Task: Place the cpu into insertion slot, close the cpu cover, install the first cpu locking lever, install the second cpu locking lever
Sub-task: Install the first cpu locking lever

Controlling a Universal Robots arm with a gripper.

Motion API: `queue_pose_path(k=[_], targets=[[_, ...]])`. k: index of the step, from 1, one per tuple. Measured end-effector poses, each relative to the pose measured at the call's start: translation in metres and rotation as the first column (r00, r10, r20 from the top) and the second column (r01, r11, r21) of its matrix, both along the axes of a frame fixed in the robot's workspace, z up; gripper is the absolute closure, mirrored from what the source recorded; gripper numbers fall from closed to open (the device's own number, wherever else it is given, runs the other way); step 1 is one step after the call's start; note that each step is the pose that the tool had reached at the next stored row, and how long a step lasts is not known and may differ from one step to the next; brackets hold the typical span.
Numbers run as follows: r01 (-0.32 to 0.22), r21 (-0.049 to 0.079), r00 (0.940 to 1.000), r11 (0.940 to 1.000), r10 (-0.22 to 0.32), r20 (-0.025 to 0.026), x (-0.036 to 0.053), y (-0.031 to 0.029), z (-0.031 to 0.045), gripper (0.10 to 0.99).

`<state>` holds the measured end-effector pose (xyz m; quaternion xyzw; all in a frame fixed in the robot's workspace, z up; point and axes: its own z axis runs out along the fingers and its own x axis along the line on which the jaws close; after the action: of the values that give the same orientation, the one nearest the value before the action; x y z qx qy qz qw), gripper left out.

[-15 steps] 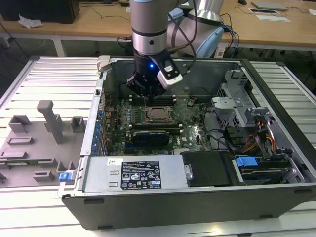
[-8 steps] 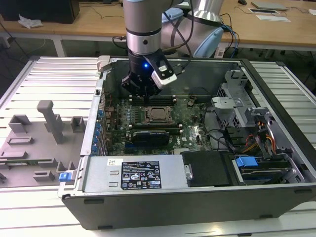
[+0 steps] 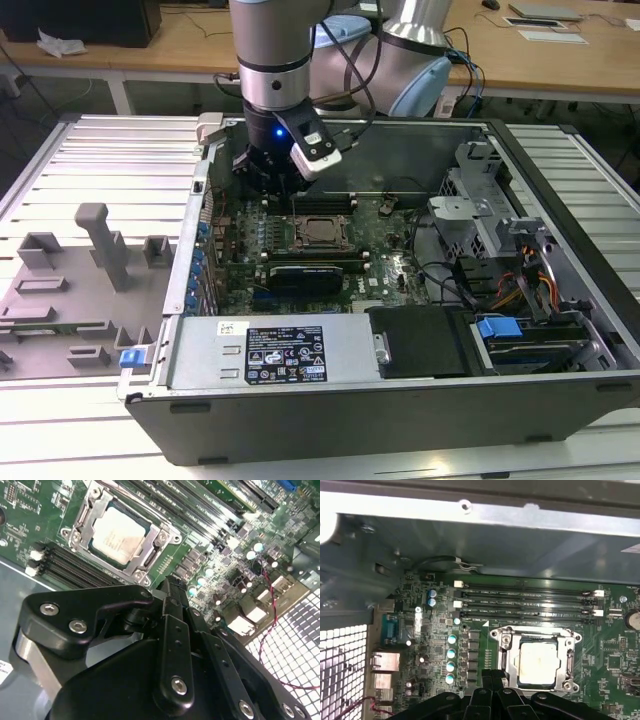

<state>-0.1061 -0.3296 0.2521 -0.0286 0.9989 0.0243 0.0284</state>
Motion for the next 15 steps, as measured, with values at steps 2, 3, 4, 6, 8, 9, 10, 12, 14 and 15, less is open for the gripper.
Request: queue_pose_path(k=[2, 3, 4, 6, 8, 9, 10, 12, 14, 15], targets=[[0.0, 0.014, 1.0, 0.9999, 0.0, 0.0006, -0.001, 0.0, 0.0, 0.98], [0.0, 0.02, 1.0, 0.9998, 0.0, 0.0008, -0.0014, 0.0, 0.0, 0.98], [0.0, 0.028, 1.0, 0.9996, 0.0, 0.001, -0.0017, 0.0, 0.0, 0.98], [0.0, 0.043, 1.0, 0.9991, 0.0, 0.0014, -0.0021, 0.0, 0.0, 0.98], [0.0, 0.062, 1.0, 0.9981, 0.0, 0.0028, -0.0023, 0.0001, 0.0, 0.98], [0.0, 0.062, 1.0, 0.9981, 0.0, 0.003, -0.0023, 0.0, 0.0005, 0.98], [0.0, 0.062, 1.0, 0.9981, -0.001, 0.0033, -0.0023, 0.0001, 0.0011, 0.98], [0.001, 0.062, 1.0, 0.9981, -0.001, 0.0042, -0.0022, 0.0001, 0.0029, 0.98], [0.001, 0.062, 1.0, 0.9981, -0.001, 0.0059, -0.0023, 0.0002, 0.005, 0.98], [0.001, 0.063, 1.0, 0.998, -0.001, 0.0067, -0.0023, 0.0002, 0.005, 0.98]])
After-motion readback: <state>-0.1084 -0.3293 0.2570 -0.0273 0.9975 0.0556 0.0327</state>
